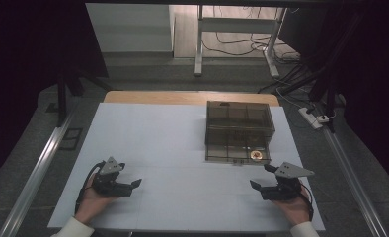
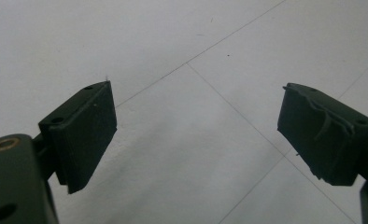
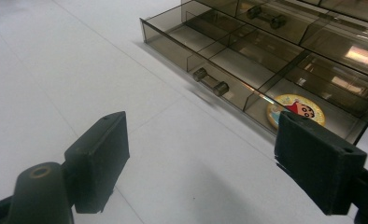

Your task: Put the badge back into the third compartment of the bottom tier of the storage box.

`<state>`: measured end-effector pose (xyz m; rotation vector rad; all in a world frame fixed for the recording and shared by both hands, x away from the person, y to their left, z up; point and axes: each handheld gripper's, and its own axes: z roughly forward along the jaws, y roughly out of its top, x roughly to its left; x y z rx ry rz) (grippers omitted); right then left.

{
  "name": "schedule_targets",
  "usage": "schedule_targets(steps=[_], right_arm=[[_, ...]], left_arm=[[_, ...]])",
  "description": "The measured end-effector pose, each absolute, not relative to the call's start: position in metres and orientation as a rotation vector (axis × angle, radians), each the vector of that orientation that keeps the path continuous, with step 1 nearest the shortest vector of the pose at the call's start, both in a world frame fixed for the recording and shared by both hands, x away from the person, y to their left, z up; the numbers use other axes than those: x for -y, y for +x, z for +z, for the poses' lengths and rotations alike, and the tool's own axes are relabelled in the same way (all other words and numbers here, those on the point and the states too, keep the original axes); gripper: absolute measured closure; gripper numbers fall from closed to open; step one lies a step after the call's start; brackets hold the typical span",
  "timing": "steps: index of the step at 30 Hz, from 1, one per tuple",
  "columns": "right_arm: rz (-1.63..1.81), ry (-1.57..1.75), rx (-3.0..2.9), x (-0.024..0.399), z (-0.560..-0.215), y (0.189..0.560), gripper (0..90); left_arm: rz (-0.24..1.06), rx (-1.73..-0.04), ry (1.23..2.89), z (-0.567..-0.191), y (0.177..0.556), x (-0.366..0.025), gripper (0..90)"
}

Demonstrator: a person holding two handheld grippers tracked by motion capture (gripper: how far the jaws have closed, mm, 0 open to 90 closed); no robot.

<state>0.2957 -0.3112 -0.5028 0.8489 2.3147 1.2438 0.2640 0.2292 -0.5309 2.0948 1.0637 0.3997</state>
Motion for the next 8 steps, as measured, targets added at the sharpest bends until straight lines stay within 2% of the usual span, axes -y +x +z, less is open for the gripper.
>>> schedule_targets(steps=[8], right_arm=[[1.235,0.842,-2.316,0.3107,-0.5038,0.2951,17.5]], left_arm=[[0.401,-1.065,2.089,-0.5304,0.2647,-0.2290,12.1]])
